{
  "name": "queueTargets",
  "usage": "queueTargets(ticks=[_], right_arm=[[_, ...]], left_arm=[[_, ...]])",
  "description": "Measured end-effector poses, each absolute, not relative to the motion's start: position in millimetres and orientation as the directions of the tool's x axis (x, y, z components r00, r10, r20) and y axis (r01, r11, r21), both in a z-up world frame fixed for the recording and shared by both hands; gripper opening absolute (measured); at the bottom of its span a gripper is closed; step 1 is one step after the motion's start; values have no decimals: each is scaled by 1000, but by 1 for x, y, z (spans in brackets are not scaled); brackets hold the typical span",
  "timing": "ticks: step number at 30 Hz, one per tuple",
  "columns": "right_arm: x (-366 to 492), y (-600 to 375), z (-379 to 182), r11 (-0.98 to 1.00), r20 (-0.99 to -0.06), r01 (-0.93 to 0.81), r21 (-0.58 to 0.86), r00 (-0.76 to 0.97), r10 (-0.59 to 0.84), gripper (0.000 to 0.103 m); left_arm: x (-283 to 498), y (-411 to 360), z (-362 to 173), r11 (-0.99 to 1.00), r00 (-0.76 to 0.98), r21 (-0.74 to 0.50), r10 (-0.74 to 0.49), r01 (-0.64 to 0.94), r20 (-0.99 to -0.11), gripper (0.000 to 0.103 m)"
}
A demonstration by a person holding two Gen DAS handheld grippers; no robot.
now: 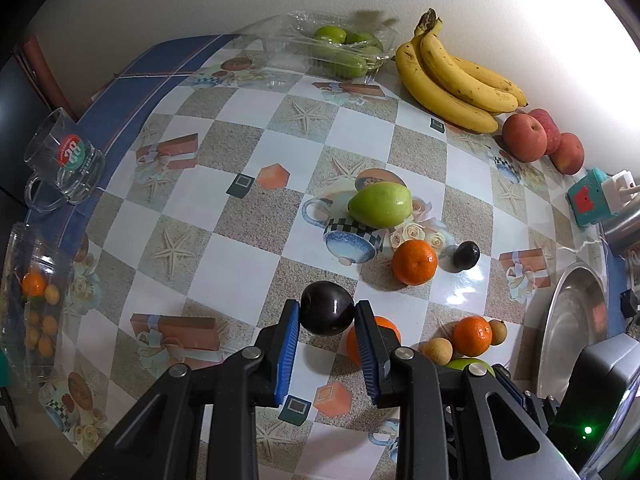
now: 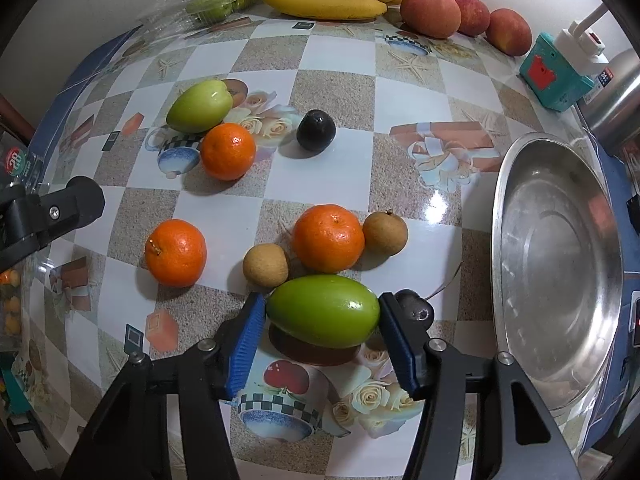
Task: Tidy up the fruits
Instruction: 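Lift the plum with the left gripper while the right gripper closes on the green mango, then carry the plum and the mango over the steel bowl with both grippers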
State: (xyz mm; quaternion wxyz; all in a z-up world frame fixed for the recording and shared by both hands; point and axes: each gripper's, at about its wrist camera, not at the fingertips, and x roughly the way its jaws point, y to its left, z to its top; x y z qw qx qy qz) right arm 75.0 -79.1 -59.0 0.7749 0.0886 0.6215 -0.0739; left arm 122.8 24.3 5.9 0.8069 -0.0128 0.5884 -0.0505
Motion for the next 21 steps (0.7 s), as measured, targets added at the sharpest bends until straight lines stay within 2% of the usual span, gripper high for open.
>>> queueTargets(ticks=[21], right_arm=[[59, -118, -27, 944, -947, 251, 214, 290, 138, 59]], left_arm=[[125, 27, 8, 995, 305, -78, -94, 64, -948, 30]])
